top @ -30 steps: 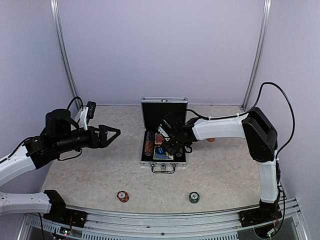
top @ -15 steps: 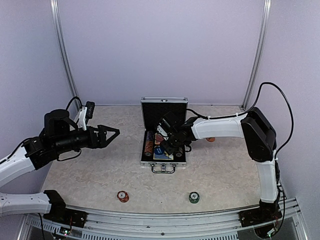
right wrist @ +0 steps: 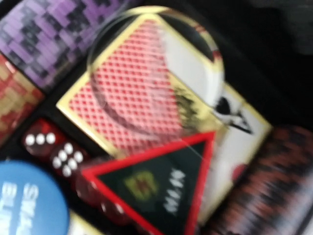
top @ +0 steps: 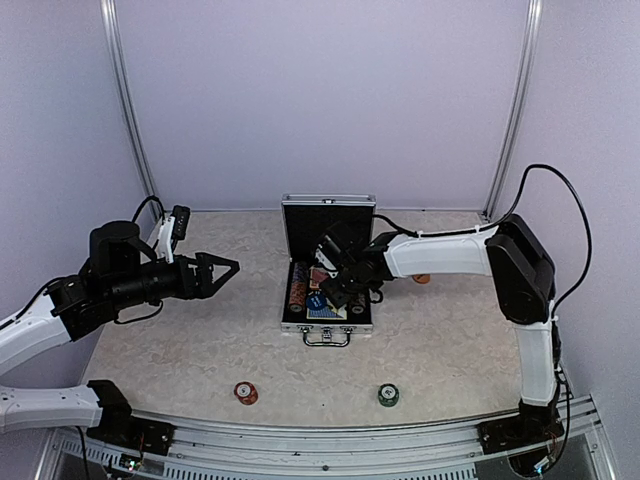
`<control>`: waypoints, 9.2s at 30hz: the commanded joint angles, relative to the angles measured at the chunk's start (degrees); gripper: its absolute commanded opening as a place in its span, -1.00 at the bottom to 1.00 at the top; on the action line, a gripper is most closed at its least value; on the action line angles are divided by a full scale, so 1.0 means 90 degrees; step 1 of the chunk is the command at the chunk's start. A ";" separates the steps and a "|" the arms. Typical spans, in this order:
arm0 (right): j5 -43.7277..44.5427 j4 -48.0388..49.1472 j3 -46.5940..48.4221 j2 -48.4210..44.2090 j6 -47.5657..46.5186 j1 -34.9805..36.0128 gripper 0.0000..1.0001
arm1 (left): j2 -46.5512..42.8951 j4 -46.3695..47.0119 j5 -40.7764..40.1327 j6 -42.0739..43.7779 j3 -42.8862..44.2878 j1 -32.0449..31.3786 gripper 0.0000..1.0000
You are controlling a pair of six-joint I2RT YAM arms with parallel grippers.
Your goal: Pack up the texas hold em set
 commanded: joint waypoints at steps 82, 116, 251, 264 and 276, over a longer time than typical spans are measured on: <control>-0.1230 0.1268 -0.2690 -0.0777 0.0559 -0.3266 0.43 | 0.0161 0.0348 0.0213 -0.0184 -0.0112 0.0069 0.98; -0.1251 0.1214 -0.2922 -0.0826 0.0740 -0.3180 0.17 | 0.0081 0.0344 0.0196 -0.0182 -0.0190 0.0069 0.98; -0.1870 -0.0691 -0.3385 -0.3052 0.0960 -0.2421 0.57 | 0.0068 0.0217 0.0225 -0.0164 -0.0135 0.0069 0.98; -0.2306 -0.1109 -0.2989 -0.2369 0.0385 -0.2700 0.61 | 0.0051 0.0198 0.0213 -0.0106 -0.0161 0.0088 0.98; -0.2305 -0.1314 -0.2828 -0.2002 0.0221 -0.2702 0.58 | 0.0091 0.0241 0.0241 -0.0106 -0.0181 0.0128 0.98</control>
